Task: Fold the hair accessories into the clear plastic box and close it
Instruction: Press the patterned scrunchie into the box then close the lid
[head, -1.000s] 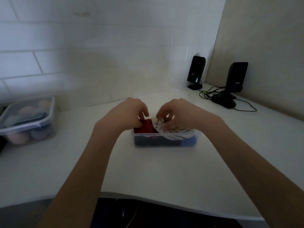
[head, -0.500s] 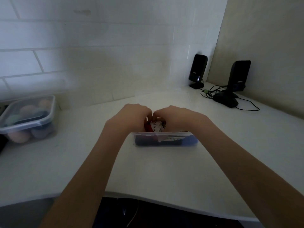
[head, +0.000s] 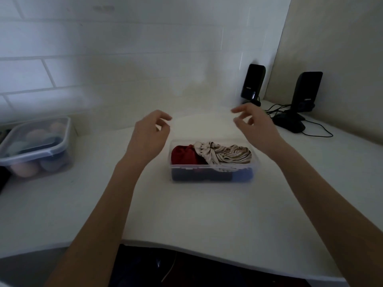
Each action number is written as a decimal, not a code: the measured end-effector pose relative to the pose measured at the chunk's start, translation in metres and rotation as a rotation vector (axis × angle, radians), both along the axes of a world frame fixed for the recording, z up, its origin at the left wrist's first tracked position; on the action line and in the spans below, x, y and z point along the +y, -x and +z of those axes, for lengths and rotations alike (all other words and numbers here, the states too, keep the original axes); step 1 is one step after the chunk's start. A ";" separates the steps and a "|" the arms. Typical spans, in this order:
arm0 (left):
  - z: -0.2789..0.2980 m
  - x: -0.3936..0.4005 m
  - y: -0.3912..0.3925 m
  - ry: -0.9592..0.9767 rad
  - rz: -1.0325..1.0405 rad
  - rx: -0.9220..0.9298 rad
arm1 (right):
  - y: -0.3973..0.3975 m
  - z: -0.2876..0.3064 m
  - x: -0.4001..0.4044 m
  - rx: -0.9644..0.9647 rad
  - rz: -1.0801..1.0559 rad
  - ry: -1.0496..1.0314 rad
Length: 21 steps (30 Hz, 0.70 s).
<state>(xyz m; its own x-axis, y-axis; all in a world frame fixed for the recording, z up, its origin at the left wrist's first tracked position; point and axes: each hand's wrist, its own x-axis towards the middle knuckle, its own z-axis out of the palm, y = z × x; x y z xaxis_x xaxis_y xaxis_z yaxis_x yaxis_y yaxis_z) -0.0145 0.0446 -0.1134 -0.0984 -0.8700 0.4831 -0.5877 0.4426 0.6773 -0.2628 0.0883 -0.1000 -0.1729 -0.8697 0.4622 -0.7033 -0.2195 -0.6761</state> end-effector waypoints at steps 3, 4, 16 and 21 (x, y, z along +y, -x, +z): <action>-0.014 -0.012 0.001 -0.282 0.039 0.011 | 0.004 -0.019 -0.005 -0.077 -0.147 -0.132; -0.018 -0.013 0.001 -0.367 0.018 0.032 | 0.004 -0.025 -0.004 -0.132 -0.131 -0.193; -0.029 -0.016 0.006 -0.415 -0.271 0.498 | 0.009 -0.038 -0.008 -0.542 -0.031 -0.025; -0.029 -0.016 0.003 -0.340 -0.318 0.572 | 0.018 -0.034 -0.003 -0.579 0.044 0.025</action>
